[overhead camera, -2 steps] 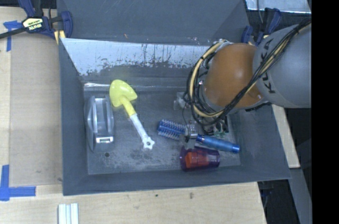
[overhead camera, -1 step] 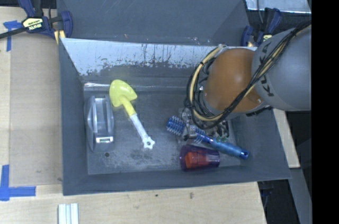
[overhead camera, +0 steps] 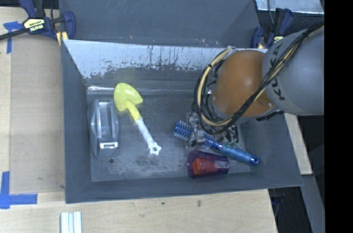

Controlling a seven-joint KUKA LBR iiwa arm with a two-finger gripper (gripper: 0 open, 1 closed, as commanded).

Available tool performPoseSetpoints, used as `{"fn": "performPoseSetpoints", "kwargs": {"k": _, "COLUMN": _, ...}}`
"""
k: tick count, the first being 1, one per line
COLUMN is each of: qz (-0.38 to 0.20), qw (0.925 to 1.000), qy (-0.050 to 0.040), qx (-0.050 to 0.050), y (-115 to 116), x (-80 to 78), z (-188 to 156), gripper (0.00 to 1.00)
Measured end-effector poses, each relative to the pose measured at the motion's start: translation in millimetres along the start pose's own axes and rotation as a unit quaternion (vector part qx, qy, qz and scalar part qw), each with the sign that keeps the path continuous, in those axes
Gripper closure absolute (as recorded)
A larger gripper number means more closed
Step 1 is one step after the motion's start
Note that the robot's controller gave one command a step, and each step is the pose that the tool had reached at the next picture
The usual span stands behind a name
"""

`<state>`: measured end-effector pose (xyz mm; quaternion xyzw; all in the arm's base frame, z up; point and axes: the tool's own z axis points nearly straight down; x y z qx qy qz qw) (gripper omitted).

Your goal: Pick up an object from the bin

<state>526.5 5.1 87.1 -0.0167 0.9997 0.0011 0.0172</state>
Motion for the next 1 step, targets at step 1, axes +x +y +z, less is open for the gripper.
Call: {"fn": "performPoseSetpoints", "kwargs": {"k": 1, "qz": -0.018, "qw": 0.9998, "qy": -0.0025, "qx": 0.000, "y": -2.1, "x": -11.2, "z": -147.3, "gripper": 1.00}}
